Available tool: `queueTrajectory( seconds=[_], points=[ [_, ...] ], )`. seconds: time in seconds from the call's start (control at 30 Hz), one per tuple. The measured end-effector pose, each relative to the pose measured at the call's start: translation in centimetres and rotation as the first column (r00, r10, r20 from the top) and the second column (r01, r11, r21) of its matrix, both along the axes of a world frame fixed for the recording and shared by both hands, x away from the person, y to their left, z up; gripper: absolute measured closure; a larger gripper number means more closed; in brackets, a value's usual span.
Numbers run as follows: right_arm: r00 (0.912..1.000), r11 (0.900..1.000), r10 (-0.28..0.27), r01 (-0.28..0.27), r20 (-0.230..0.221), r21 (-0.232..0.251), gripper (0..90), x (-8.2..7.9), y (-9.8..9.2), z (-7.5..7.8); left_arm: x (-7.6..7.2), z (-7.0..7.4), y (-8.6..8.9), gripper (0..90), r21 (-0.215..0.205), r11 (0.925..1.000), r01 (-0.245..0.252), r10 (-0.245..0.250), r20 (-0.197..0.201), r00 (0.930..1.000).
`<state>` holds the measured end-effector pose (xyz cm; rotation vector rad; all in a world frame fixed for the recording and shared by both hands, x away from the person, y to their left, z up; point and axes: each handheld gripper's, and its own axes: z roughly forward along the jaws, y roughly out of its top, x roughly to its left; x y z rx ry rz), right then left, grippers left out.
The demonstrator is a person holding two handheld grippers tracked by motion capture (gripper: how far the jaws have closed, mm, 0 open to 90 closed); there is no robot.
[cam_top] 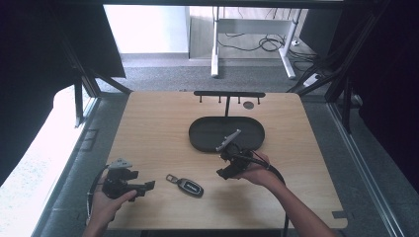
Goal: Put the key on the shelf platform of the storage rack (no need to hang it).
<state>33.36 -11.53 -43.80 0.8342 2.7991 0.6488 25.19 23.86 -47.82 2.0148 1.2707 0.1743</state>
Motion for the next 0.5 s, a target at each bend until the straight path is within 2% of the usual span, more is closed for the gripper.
queueTrajectory(
  seconds=[0.5],
  points=[
    [0.9978, 0.998, 0.061, -0.062, -0.023, -0.028, 34.7, 0.2, 3.1, -0.9, 0.0, 0.0, 0.0, 18.8, 0.000, 1.0000, 0.004, -0.004, -0.003, 1.0000]
  ],
)
